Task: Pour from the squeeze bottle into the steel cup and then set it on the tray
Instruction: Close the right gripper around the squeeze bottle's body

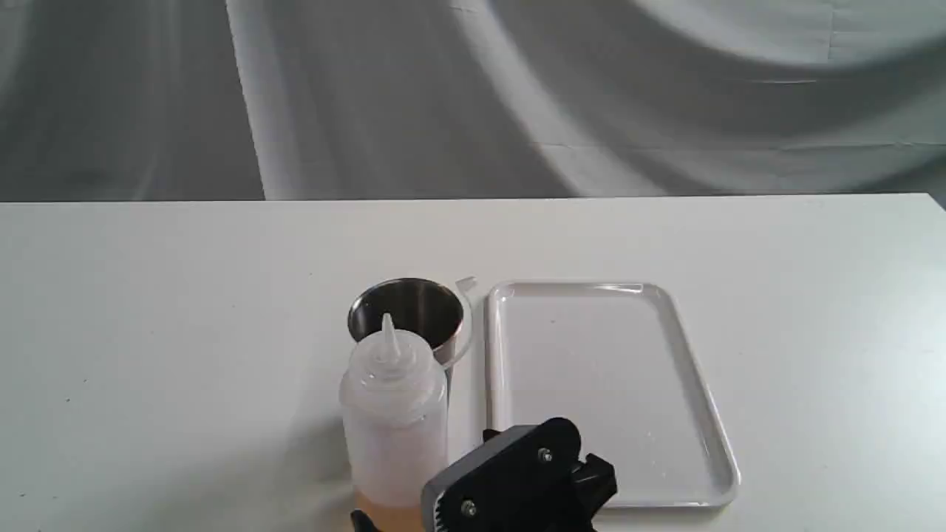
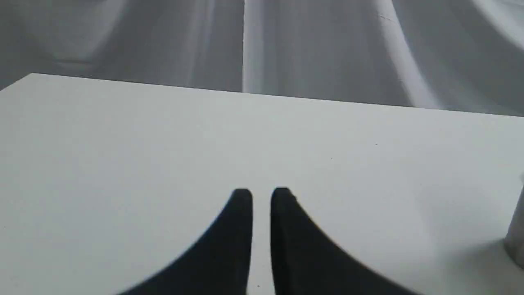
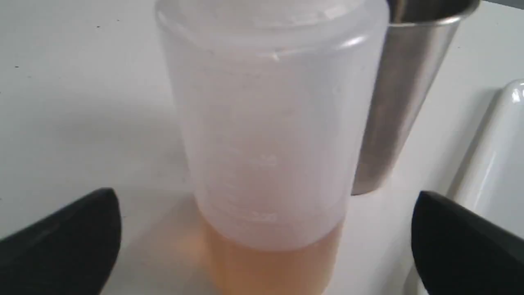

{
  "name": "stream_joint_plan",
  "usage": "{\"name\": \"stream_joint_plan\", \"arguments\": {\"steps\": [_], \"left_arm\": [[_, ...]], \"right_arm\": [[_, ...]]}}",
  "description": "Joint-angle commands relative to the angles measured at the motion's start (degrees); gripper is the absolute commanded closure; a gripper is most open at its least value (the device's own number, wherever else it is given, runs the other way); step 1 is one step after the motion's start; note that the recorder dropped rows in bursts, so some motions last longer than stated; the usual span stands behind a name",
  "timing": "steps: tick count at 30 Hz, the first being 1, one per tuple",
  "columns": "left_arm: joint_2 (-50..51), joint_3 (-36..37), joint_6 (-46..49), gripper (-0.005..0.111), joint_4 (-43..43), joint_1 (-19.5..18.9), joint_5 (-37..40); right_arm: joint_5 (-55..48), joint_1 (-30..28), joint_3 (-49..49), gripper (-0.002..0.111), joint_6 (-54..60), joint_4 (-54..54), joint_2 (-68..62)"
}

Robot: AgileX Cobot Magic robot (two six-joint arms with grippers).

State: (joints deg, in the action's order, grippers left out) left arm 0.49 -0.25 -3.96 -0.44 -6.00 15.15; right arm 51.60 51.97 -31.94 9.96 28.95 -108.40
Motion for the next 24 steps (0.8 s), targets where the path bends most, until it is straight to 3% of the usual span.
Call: {"name": "stream_joint_plan", "arguments": {"steps": [1, 11, 24], "left_arm": [[0.16, 0.25, -0.13, 0.098, -0.23, 0.26, 0.07], [0.16, 0.25, -0.13, 0.098, -0.23, 0.26, 0.07], [0.16, 0.25, -0.13, 0.098, -0.23, 0.26, 0.07]], "right_arm": [[1.26, -0.1, -0.18, 0.014, -0.21, -0.73, -0.05], [3.07, -0.15, -0.18, 0.014, 0.14, -0.29, -0.05], [-6.02, -0.15, -7.74, 0.014, 6.59, 7.25, -0.05]]}}
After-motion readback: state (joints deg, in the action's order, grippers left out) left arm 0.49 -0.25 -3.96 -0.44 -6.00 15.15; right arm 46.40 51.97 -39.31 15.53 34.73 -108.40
